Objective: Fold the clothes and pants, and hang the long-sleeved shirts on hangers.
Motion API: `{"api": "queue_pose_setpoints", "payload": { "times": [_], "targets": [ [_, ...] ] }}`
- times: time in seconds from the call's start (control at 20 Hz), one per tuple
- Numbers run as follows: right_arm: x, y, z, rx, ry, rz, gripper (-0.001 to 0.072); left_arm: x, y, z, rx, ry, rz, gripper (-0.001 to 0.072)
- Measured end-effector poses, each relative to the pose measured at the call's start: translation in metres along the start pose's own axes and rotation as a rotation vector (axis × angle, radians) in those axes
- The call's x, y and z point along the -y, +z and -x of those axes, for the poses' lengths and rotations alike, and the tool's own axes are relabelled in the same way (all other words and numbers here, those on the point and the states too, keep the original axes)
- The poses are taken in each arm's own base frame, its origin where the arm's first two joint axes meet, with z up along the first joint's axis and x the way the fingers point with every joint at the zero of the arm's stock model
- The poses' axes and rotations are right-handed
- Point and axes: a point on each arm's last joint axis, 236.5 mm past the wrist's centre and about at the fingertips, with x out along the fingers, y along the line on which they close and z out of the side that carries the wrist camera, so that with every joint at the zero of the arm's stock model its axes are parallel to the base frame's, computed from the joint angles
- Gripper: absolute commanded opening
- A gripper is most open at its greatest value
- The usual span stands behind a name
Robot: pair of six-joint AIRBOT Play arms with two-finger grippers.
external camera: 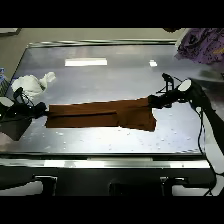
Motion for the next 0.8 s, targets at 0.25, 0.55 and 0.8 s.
{"api": "queue_pose_setpoints", "payload": {
  "times": [0.25, 0.55, 0.8],
  "targets": [
    [0.004, 0.010, -0.022, 0.010, 0.025, -0.036, 0.0027, 0.007, 0.010, -0.024, -0.032, -0.001, -0.019, 0.0014],
    [0.005, 0.019, -0.039, 0.033, 0.057, -0.097, 0.0186, 0.010, 0.011, -0.035, -0.050, -0.001, -0.023, 0.0449],
    [-0.006, 0.027, -0.017, 0.013, 0.103, -0.153, 0.0515, 0.023, 0.030, -0.012, -0.025, -0.018, -0.038, 0.0554]
  ]
}}
